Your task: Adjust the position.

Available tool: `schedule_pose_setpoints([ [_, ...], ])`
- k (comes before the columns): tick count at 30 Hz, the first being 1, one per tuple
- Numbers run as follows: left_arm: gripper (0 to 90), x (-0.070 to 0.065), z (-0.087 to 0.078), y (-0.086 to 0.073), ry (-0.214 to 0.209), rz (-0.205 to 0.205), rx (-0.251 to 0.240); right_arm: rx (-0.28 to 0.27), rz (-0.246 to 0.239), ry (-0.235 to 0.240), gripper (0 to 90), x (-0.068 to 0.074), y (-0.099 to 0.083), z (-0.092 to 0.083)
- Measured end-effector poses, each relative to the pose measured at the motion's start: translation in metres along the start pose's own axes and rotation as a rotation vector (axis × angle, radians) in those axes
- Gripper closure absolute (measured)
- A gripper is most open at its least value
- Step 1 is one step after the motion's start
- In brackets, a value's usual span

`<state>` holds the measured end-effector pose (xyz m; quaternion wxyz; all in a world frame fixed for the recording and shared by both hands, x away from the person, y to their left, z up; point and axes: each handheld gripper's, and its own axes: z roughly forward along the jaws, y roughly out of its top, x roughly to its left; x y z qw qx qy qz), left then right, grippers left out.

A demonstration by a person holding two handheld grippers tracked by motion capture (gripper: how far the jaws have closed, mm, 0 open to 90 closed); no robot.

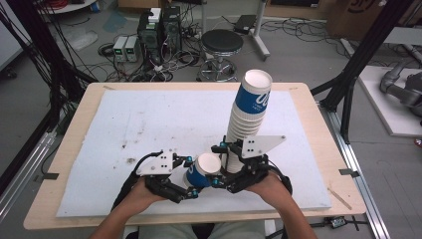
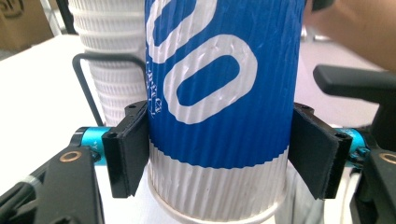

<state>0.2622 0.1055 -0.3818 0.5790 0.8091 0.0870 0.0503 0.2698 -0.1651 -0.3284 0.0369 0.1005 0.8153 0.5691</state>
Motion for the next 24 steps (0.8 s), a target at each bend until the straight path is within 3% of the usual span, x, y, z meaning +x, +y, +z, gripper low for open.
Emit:
schedule_pose_setpoints([
  [5,27.1,-0.002,0.001,0.004,0.010,0.033,0.107,0.158,-0.090,-0.037,19.6,0.001,0.012,0.004],
  [12,27.1,-0.005,0.004,0.005,0.001,0.060,0.170,0.309,-0.148,0.032,19.9,0.004,0.016,0.024],
  [15,27.2,-0.005,0.005,0.004,-0.003,0.061,0.178,0.325,-0.160,0.054,27.8,0.002,0.017,0.029],
  [21,27.5,-0.005,0.006,0.002,-0.013,0.079,0.196,0.351,-0.123,0.088,30.2,-0.001,0.013,0.028],
  [24,27.0,-0.006,0.006,0.002,-0.021,0.092,0.172,0.329,-0.116,0.100,31.7,0.000,0.010,0.024],
])
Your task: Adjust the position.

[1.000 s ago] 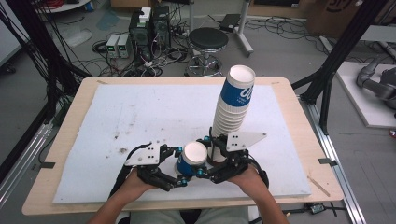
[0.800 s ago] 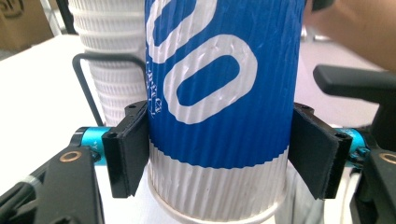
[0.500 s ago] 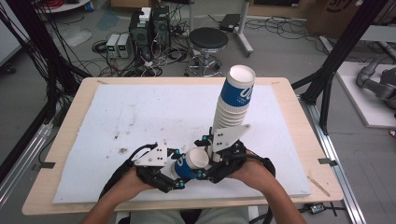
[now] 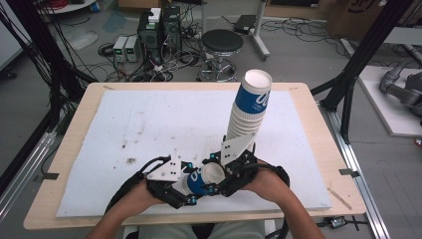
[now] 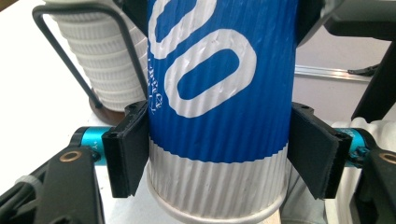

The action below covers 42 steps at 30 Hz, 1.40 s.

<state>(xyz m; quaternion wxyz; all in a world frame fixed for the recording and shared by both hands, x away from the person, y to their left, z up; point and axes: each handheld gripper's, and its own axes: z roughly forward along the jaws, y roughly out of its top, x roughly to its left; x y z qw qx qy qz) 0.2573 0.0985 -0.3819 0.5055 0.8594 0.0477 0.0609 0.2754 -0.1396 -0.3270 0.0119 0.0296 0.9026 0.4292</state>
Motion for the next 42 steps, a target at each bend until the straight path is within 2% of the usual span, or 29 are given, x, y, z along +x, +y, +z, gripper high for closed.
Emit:
schedule_pose_setpoints([
  [2,23.7,0.001,-0.002,-0.001,-0.003,-0.011,-0.049,-0.045,-0.006,-0.004,31.8,0.000,-0.003,-0.003],
  [4,20.5,0.002,-0.003,-0.003,-0.005,-0.047,-0.118,-0.093,0.013,-0.008,31.8,0.001,-0.007,-0.008],
  [5,17.2,0.004,-0.004,-0.004,-0.002,-0.061,-0.137,-0.114,0.022,-0.015,31.8,0.001,-0.010,-0.011],
  [10,15.8,0.011,-0.009,-0.013,-0.013,-0.140,-0.290,-0.217,0.071,-0.054,31.7,0.000,-0.027,-0.023],
  [12,15.8,0.013,-0.012,-0.016,-0.001,-0.150,-0.333,-0.268,0.088,-0.054,31.7,-0.001,-0.036,-0.025],
  [14,15.8,0.015,-0.013,-0.019,0.008,-0.163,-0.369,-0.343,0.119,-0.043,31.7,-0.001,-0.046,-0.027],
  [17,15.8,0.015,-0.013,-0.020,0.000,-0.169,-0.407,-0.433,0.152,-0.034,31.7,-0.001,-0.059,-0.027],
  [21,15.7,0.012,-0.006,-0.021,-0.022,-0.168,-0.415,-0.503,0.182,-0.009,31.7,-0.002,-0.069,-0.023],
  [24,15.6,0.011,-0.001,-0.022,-0.040,-0.182,-0.417,-0.530,0.189,0.014,31.7,-0.003,-0.071,-0.019],
  [27,15.4,0.009,0.003,-0.022,-0.061,-0.177,-0.412,-0.560,0.201,0.040,31.8,-0.003,-0.071,-0.015],
  [29,15.3,0.009,0.004,-0.023,-0.059,-0.179,-0.407,-0.570,0.206,0.053,31.8,-0.004,-0.071,-0.012],
  [35,20.9,0.011,0.000,-0.023,-0.064,-0.161,-0.387,-0.555,0.215,0.061,32.1,-0.005,-0.072,-0.009],
  [42,25.7,0.010,-0.003,-0.016,-0.062,-0.132,-0.296,-0.483,0.204,0.054,31.6,-0.004,-0.070,-0.010],
])
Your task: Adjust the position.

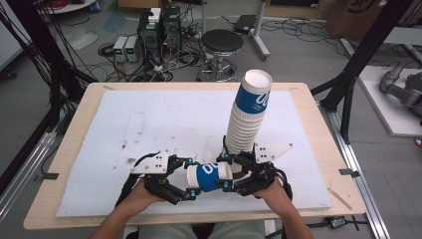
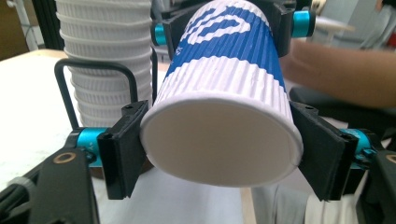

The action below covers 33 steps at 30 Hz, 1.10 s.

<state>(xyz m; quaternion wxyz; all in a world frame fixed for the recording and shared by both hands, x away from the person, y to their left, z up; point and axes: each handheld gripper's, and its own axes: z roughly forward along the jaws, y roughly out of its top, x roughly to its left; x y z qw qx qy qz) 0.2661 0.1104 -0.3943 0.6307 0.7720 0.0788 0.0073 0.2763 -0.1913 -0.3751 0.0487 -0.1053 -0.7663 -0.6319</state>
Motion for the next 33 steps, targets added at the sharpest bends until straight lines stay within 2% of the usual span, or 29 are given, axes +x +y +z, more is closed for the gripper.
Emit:
schedule_pose_setpoints([
  [5,26.0,-0.002,-0.003,0.009,0.023,0.010,0.057,0.083,-0.026,-0.041,24.3,0.005,0.005,0.004],
  [10,26.4,-0.003,-0.005,0.015,0.033,0.018,0.110,0.210,-0.125,-0.092,21.4,0.014,0.021,0.009],
  [12,26.4,-0.004,-0.006,0.017,0.038,0.030,0.154,0.269,-0.170,-0.118,21.1,0.017,0.026,0.011],
  [15,26.4,-0.003,-0.006,0.015,0.033,0.021,0.177,0.299,-0.214,-0.136,20.9,0.018,0.032,0.011],
  [17,26.4,-0.003,-0.005,0.015,0.034,0.015,0.187,0.324,-0.232,-0.132,20.9,0.019,0.036,0.010],
  [19,26.4,-0.003,-0.003,0.014,0.048,0.014,0.224,0.363,-0.254,-0.126,20.9,0.020,0.040,0.011],
  [23,26.4,-0.005,0.000,0.015,0.047,0.029,0.267,0.487,-0.306,-0.117,20.9,0.022,0.047,0.020],
  [29,26.4,-0.006,0.004,0.014,0.055,0.043,0.326,0.651,-0.357,-0.099,21.2,0.023,0.042,0.041],
  [33,26.4,-0.007,0.007,0.013,0.059,0.048,0.358,0.723,-0.396,-0.093,23.9,0.025,0.037,0.052],
])
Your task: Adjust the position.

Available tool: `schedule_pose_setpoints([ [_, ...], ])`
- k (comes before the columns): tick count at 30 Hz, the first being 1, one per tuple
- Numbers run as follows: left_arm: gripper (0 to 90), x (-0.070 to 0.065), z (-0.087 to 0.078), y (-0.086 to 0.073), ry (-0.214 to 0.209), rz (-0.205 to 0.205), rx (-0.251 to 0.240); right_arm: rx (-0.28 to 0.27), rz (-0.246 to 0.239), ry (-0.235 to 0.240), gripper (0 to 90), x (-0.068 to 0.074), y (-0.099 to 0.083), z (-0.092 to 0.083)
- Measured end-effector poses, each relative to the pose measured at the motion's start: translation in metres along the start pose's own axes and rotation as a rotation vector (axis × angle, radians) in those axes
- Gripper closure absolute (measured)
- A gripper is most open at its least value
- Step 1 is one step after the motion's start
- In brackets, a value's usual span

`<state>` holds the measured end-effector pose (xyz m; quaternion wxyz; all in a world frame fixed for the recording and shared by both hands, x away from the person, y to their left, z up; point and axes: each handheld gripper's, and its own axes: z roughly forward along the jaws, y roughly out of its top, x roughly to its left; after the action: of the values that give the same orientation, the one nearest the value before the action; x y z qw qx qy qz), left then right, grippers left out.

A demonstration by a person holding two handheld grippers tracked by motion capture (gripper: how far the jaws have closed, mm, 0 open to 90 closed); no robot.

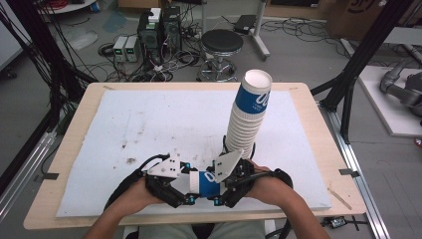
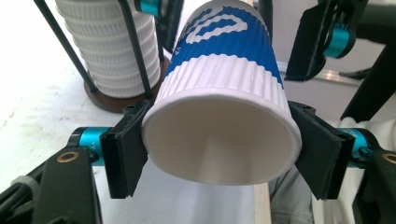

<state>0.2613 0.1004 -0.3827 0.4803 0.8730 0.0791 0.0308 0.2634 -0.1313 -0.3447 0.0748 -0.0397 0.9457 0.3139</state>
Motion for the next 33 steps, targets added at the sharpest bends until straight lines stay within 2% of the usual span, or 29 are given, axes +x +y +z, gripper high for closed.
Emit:
schedule_pose_setpoints([
  [7,26.4,-0.002,0.001,0.002,-0.005,0.004,0.019,0.058,-0.043,-0.016,28.9,0.003,0.003,0.007],
  [12,26.8,-0.002,0.002,0.002,-0.006,-0.002,0.015,0.076,-0.013,-0.016,30.7,0.003,0.002,0.009],
  [15,25.3,0.000,0.001,0.000,-0.004,-0.013,-0.008,0.056,0.002,-0.023,31.0,0.004,-0.001,0.010],
  [17,23.4,0.001,-0.001,-0.001,-0.007,-0.030,-0.055,0.023,0.019,-0.027,30.8,0.003,-0.004,0.008],
  [19,20.3,0.004,-0.002,-0.004,-0.010,-0.062,-0.119,-0.020,0.048,-0.032,30.5,0.003,-0.009,0.006],
  [22,16.8,0.009,-0.005,-0.008,-0.005,-0.109,-0.187,-0.099,0.089,-0.058,30.5,0.001,-0.017,0.000],
  [24,16.8,0.012,-0.008,-0.010,-0.010,-0.116,-0.236,-0.171,0.110,-0.075,30.5,-0.001,-0.024,-0.004],
  [28,16.8,0.015,-0.013,-0.015,-0.010,-0.128,-0.371,-0.294,0.184,-0.096,30.3,-0.003,-0.038,-0.010],
  [30,16.8,0.015,-0.014,-0.019,-0.004,-0.126,-0.439,-0.358,0.225,-0.095,30.2,-0.003,-0.045,-0.010],
  [33,16.8,0.016,-0.012,-0.025,0.004,-0.140,-0.513,-0.441,0.272,-0.088,30.1,-0.004,-0.053,-0.010],
])
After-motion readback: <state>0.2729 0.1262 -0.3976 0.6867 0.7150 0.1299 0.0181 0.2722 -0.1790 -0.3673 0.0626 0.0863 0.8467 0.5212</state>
